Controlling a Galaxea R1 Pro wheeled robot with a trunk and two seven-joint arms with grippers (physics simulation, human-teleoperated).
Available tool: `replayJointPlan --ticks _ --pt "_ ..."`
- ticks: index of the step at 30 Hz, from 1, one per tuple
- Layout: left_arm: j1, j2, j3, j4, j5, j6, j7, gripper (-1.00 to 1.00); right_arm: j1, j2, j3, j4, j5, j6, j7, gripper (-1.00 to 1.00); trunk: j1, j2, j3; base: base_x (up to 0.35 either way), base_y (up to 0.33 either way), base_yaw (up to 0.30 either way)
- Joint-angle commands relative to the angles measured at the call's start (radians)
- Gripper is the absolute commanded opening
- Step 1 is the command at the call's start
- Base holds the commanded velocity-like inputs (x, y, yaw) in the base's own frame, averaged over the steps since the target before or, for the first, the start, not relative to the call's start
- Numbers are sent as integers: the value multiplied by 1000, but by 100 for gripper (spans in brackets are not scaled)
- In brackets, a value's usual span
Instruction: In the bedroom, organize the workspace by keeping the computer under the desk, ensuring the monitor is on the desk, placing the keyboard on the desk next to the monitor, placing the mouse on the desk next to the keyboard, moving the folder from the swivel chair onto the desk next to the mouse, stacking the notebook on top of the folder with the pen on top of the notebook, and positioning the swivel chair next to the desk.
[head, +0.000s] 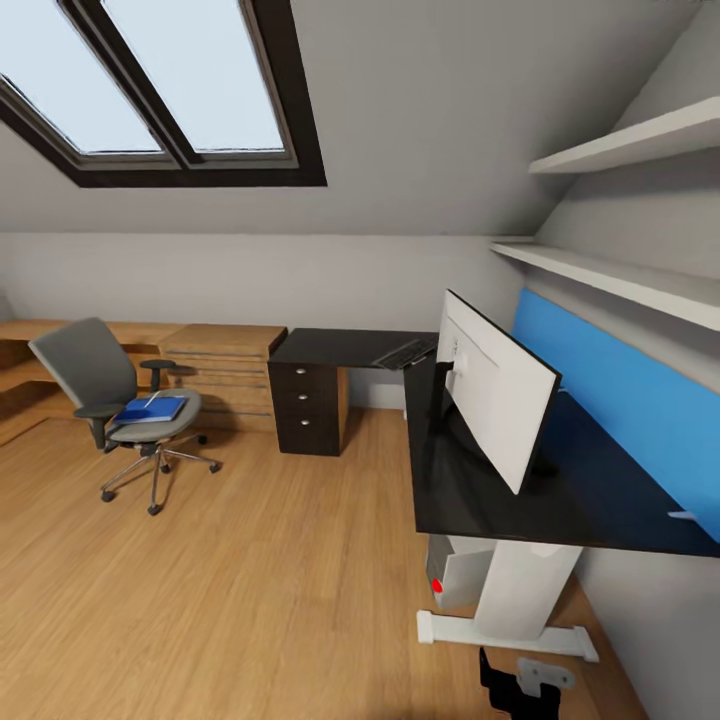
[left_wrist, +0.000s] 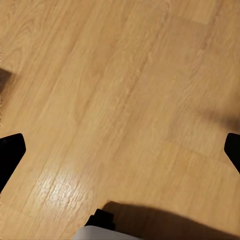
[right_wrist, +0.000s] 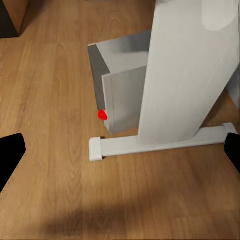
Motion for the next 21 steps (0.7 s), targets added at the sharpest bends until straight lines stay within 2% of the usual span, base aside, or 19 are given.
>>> replayJointPlan --ticks 1,12,21 --pt "-1 0 -9 1 7 -3 6 100 1 0 0 2 2 -16 -3 100 -4 6 2 0 0 6" --pt "-1 -1 -9 1 8 -5 9 100 39 0 0 2 2 -164 -8 100 -46 83 41 0 0 164" --pt "-1 -4 -9 1 7 -8 9 100 47 2 0 2 1 -184 -8 100 -80 146 74 0 0 22"
